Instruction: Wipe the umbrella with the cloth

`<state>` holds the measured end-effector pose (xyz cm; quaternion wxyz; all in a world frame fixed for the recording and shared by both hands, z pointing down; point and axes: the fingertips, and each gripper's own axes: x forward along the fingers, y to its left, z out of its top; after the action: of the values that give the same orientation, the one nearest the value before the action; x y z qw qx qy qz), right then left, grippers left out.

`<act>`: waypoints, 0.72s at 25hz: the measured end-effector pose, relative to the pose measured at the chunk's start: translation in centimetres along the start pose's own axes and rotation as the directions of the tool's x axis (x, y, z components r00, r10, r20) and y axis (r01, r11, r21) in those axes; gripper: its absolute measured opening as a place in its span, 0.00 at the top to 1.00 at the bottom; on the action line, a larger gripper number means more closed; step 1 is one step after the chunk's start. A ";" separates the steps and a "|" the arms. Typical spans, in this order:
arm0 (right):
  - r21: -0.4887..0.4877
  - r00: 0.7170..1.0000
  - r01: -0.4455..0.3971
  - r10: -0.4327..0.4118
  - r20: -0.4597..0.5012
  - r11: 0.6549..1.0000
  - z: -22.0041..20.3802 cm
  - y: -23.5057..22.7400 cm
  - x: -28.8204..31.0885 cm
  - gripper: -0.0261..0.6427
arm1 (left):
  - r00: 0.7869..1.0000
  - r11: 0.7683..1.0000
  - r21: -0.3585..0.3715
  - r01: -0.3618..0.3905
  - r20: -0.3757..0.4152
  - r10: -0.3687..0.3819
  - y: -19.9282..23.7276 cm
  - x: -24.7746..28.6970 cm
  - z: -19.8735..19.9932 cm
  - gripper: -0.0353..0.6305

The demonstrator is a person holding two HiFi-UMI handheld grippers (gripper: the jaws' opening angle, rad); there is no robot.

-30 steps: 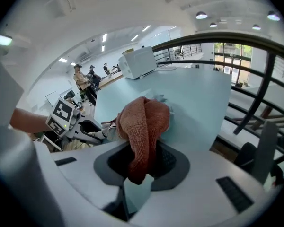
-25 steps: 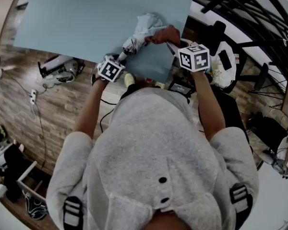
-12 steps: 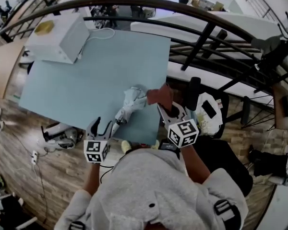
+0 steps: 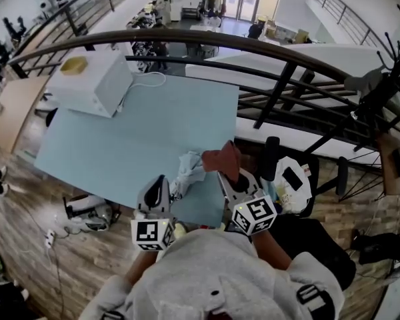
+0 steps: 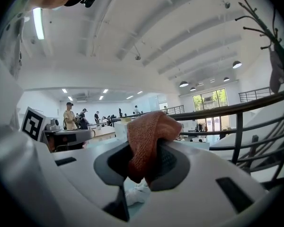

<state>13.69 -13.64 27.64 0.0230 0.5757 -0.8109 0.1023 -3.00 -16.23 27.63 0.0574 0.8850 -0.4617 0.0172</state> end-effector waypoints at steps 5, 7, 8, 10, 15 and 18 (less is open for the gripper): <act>0.003 1.000 0.006 -0.006 -0.005 1.000 -0.2 -0.3 0.1 0.84 | 1.000 0.999 0.038 0.026 -0.002 -0.026 -0.5 0.4 -0.5 0.92; 0.002 1.000 0.002 -0.002 -0.006 1.000 -0.2 -0.2 0.4 0.84 | 0.999 0.998 0.044 0.034 -0.004 -0.034 -0.5 0.4 -0.7 0.92; -0.001 1.000 -0.001 0.001 -0.008 1.000 -0.2 -0.1 0.5 0.84 | 0.999 0.998 0.050 0.038 0.001 -0.039 -0.6 0.5 -0.6 0.92; -0.007 1.000 -0.006 0.005 -0.009 1.000 -0.3 -0.1 0.8 0.84 | 0.999 0.998 0.056 0.041 0.001 -0.041 -0.7 0.7 -0.6 0.92; -0.017 1.000 -0.019 0.019 -0.020 1.000 -0.7 -0.2 1.2 0.84 | 0.999 0.997 0.064 0.036 -0.012 -0.035 -0.8 1.1 -1.0 0.92; -0.014 0.999 -0.031 0.030 -0.026 0.999 -0.9 -0.4 1.3 0.84 | 0.999 0.998 0.059 0.030 -0.014 -0.029 -1.1 1.1 -1.0 0.92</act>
<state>13.53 -14.80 28.76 0.0360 0.5617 -0.8200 0.1040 -1.47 -16.42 28.67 0.0346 0.8929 -0.4476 0.0358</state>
